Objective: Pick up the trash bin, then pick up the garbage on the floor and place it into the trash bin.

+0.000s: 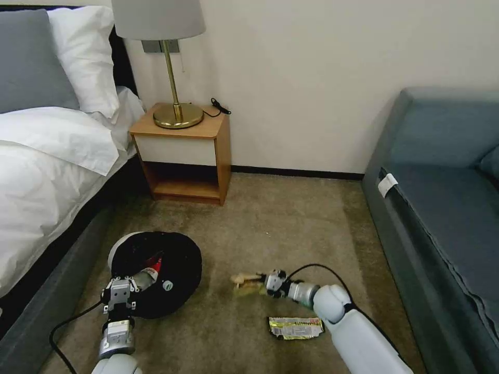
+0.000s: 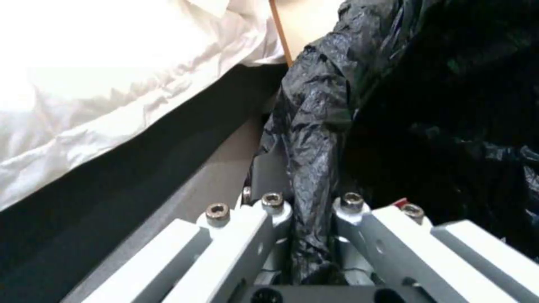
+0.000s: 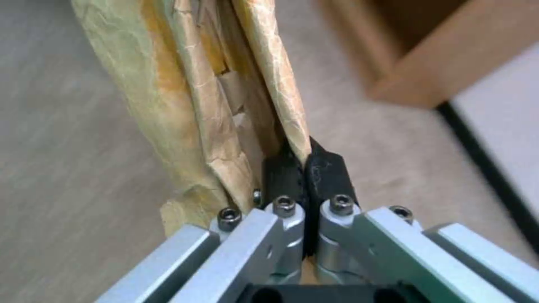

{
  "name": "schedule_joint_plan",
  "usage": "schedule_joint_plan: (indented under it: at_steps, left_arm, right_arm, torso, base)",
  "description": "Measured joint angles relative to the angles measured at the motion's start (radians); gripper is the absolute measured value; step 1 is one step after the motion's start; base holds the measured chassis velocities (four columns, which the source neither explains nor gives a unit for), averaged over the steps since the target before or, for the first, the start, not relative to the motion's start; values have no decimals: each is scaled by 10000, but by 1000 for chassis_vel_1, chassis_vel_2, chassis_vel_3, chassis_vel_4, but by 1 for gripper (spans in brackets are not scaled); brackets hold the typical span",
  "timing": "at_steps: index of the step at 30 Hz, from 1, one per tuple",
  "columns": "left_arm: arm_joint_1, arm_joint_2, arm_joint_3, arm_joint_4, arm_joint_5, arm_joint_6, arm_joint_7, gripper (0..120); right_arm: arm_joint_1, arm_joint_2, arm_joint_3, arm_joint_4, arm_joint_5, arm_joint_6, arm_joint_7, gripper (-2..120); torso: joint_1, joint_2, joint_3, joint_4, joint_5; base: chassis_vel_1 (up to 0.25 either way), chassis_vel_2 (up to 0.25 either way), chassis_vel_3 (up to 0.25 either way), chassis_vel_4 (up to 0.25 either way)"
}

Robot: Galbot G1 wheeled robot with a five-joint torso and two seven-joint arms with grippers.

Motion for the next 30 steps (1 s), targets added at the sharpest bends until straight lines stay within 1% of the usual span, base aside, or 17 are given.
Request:
schedule_joint_plan:
  at_steps: [2,3,5,6,8,9,10,11,13,15,16,17,18,19,22,25,30]
  left_arm:
    - [58,-55,37,-139,98,0,0,2]
    - [58,-55,37,-139,98,0,0,2]
    - [136,-120,84,-300,232,0,-3,2]
    - [136,-120,84,-300,232,0,-3,2]
    - [217,-204,128,-452,370,-15,-34,2]
    - [217,-204,128,-452,370,-15,-34,2]
    - [234,-218,136,-484,388,-17,-38,2]
    - [297,-262,169,-632,450,-26,-53,2]
    - [318,-276,180,-690,479,-29,-64,2]
    - [439,-360,257,-940,622,-35,-88,2]
    - [439,-360,257,-940,622,-35,-88,2]
    - [469,-390,277,-997,661,-37,-95,2]
    - [529,-456,318,-1102,745,-48,-133,2]
    - [529,-456,318,-1102,745,-48,-133,2]
    - [692,-561,442,-1339,878,-79,-221,2]
    - [822,-635,508,-1483,954,-130,-298,2]
    - [1017,-735,558,-1611,992,-206,-354,2]
  right_arm:
    - [7,82,278,376,599,-209,34,0]
    - [7,82,278,376,599,-209,34,0]
    - [-54,126,471,846,1503,-479,142,0]
    - [-54,126,471,846,1503,-479,142,0]
    - [-239,116,486,1322,2539,-792,227,0]
    - [-239,116,486,1322,2539,-792,227,0]
    - [-291,108,480,1444,2811,-872,238,0]
    - [-490,84,424,1895,3600,-1133,284,0]
    - [-574,83,401,2080,3816,-1212,328,0]
    - [-963,174,269,2909,4512,-1487,555,0]
    - [-963,174,269,2909,4512,-1487,555,0]
    - [-1075,224,221,3150,4687,-1574,637,0]
    - [-1319,336,93,3713,5072,-1833,814,0]
    - [-1319,336,93,3713,5072,-1833,814,0]
    - [-1914,550,-387,4818,5971,-2554,1121,0]
    - [-2339,703,-793,5154,6263,-2789,1368,0]
    - [-2773,1027,-1216,5131,6081,-2785,1677,0]
  torso:
    - [1,0,0,0,0]
    - [1,0,0,0,0]
    - [0,0,0,1,0]
    - [0,0,0,1,0]
    - [0,0,0,-1,1]
    - [0,0,0,-1,1]
    - [0,-1,0,0,0]
    - [0,0,0,0,0]
    - [0,0,0,0,0]
    - [0,0,-1,0,0]
    - [0,0,-1,0,0]
    - [0,0,-1,-1,0]
    - [0,0,-1,-1,-1]
    - [0,0,-1,-1,-1]
    - [0,0,-1,-1,-2]
    - [0,0,-1,0,-1]
    - [0,0,-1,-1,0]
  base:
    - [0,0,0,0]
    - [0,0,0,0]
    - [0,0,0,0]
    - [0,0,0,0]
    - [0,0,0,0]
    - [0,0,0,0]
    - [0,0,0,0]
    - [0,0,0,0]
    - [0,0,0,0]
    - [0,0,0,0]
    - [0,0,0,0]
    - [0,0,0,0]
    - [0,0,0,0]
    - [0,0,0,0]
    - [0,0,0,0]
    - [0,0,0,0]
    - [0,0,0,0]
